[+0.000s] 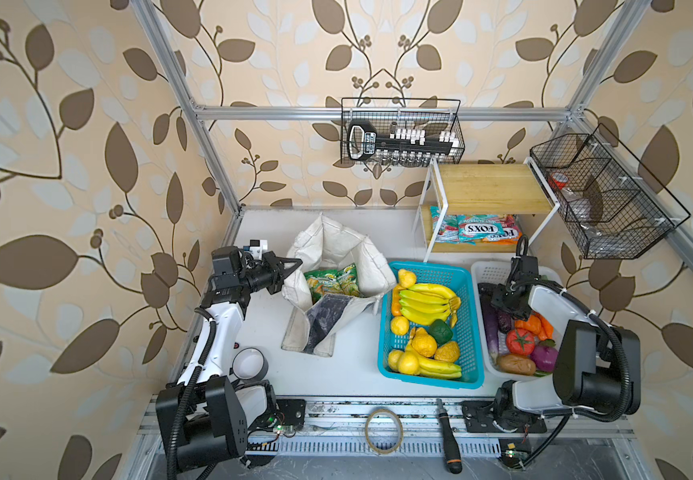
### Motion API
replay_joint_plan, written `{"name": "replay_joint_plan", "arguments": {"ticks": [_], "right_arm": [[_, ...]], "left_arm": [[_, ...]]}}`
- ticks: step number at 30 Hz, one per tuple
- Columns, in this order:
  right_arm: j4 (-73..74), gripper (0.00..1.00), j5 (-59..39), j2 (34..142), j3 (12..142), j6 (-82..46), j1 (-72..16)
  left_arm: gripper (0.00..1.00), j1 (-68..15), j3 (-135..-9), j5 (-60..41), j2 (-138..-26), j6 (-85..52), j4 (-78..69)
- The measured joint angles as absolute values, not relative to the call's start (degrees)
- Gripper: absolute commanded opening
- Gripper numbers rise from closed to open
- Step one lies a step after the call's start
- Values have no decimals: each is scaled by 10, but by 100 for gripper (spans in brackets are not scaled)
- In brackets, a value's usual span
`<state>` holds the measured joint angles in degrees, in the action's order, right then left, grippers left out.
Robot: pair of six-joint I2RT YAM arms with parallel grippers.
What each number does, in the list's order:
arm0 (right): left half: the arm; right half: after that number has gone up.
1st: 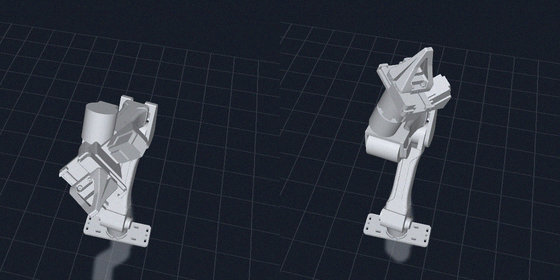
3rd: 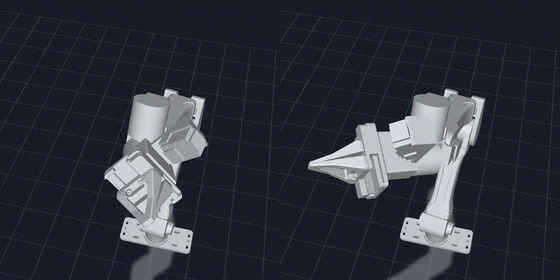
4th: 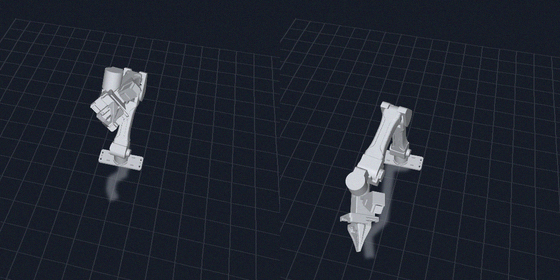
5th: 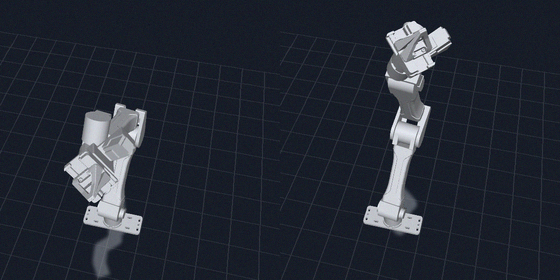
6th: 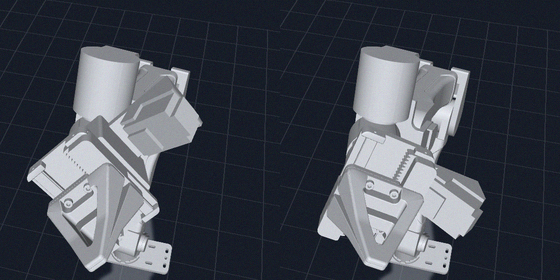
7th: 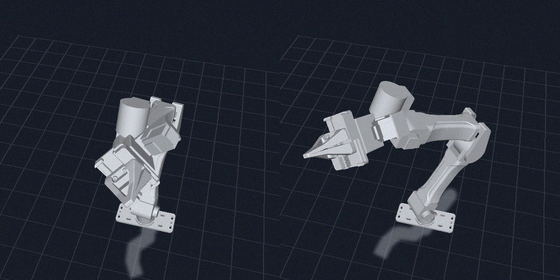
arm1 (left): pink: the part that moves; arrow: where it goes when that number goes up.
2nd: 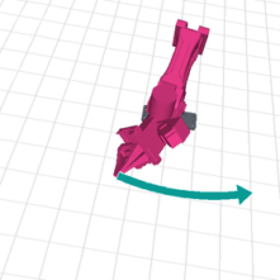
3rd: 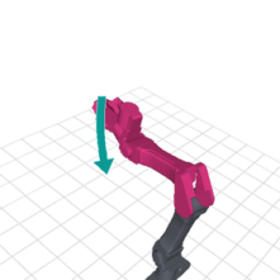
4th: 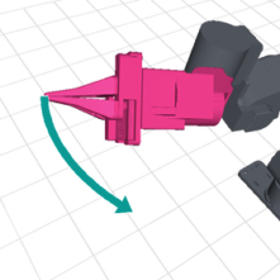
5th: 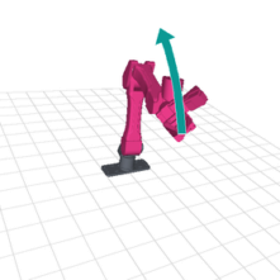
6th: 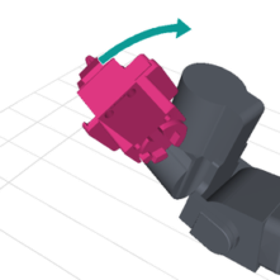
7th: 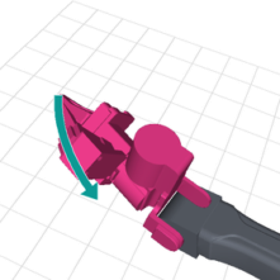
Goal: Place the food into the grocery bag and tie it
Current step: 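Lower the right gripper and grasp the long pale purple eggplant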
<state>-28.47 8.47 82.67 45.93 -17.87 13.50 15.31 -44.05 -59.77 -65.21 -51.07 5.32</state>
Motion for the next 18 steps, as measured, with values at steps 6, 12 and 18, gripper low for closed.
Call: {"name": "replay_joint_plan", "arguments": {"ticks": [6, 12, 18], "right_arm": [[-283, 24, 90, 818, 459, -171, 135], [-283, 25, 90, 792, 459, -171, 135], [-283, 25, 90, 769, 459, -171, 135]], "left_arm": [[0, 153, -441, -598, -652, -511, 53], [0, 153, -441, -598, -652, -511, 53], [0, 153, -441, -598, -653, -511, 53]]}}
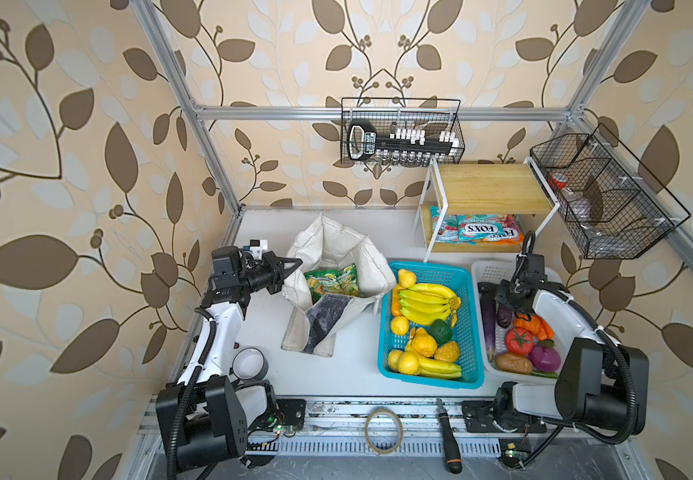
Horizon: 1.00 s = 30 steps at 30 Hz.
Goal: Place the food into the grocery bag and tie it
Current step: 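Lower the right gripper and grasp the long pale purple eggplant, then lift the pale purple eggplant and carry it over the tote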
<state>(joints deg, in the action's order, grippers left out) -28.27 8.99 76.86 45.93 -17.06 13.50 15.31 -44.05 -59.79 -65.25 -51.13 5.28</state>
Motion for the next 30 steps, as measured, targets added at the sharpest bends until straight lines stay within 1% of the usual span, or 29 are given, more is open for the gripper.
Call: {"name": "replay_joint_plan", "arguments": {"ticks": [5, 13, 23, 30], "right_arm": [[-283, 24, 88, 754, 459, -171, 135], [-295, 23, 83, 641, 479, -171, 135], [-325, 23, 57, 565, 526, -171, 133], [-338, 24, 35, 527, 537, -182, 109]], "left_arm": [[0, 153, -441, -598, -654, -511, 51], [0, 153, -441, -598, -660, -512, 46], [0, 153, -441, -598, -664, -513, 44], [0, 153, -441, -599, -669, -514, 42]]}}
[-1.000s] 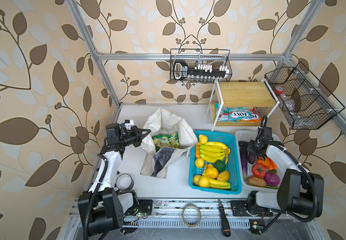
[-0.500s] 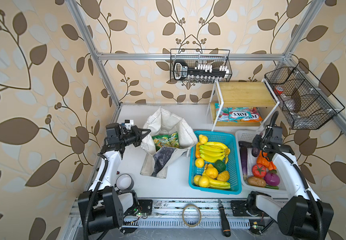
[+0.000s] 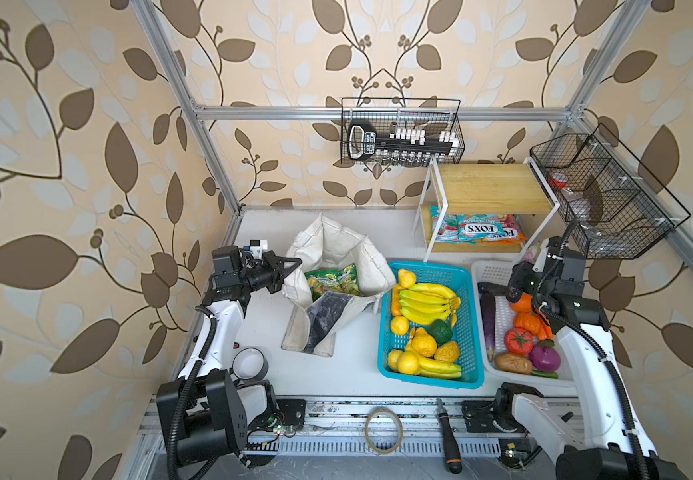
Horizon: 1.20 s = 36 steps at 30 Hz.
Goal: Place the food into the grocery bag and tie it
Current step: 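Lift the pale purple eggplant and carry it over the tote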
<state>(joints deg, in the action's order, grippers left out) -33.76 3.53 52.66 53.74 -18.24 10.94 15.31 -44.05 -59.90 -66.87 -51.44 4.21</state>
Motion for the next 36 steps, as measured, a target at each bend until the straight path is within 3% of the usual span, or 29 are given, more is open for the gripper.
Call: {"name": "replay_joint_plan", "arguments": {"ticks": [6, 13, 16, 19, 30, 36], "right_arm": [[-349, 24, 58, 493, 585, -197, 5], [-350, 24, 170, 501, 682, -232, -266], [-349, 24, 239, 555, 751, -238, -404], [-314, 24, 268, 625, 795, -238, -488], [-172, 22, 162, 921, 878, -281, -540], [-124, 21, 109, 1013, 901, -311, -550]], "left_arm": [[0, 153, -441, -599, -672, -515, 41], [0, 149, -441, -599, -677, -516, 35], [0, 141, -441, -597, -683, -517, 33], [0, 122, -444, -592, -684, -517, 33], [0, 112, -479, -578, -684, -511, 82], [0, 112, -480, -586, -687, -548, 52]]}}
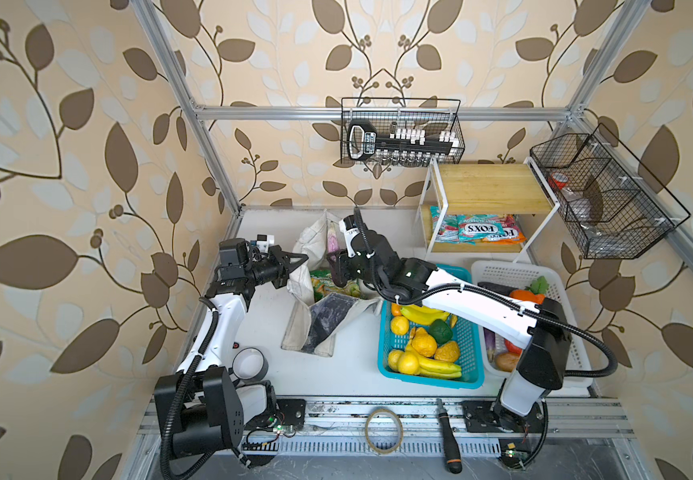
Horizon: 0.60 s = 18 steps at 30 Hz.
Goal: Place the food into the grocery bag and tie it
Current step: 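Lift the pale purple eggplant and carry it over the tote, then lower the eggplant into the tote and open the right gripper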
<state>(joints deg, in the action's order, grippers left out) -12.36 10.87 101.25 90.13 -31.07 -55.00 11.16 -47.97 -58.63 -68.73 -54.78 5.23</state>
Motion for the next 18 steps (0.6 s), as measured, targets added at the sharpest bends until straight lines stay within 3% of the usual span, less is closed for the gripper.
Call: {"name": "replay_joint_plan", "arguments": {"ticks": [18], "right_arm": [[-109, 23, 47, 1135, 894, -352, -530]], "left_arm": [[0, 108, -490, -580, -687, -556, 62]]}}
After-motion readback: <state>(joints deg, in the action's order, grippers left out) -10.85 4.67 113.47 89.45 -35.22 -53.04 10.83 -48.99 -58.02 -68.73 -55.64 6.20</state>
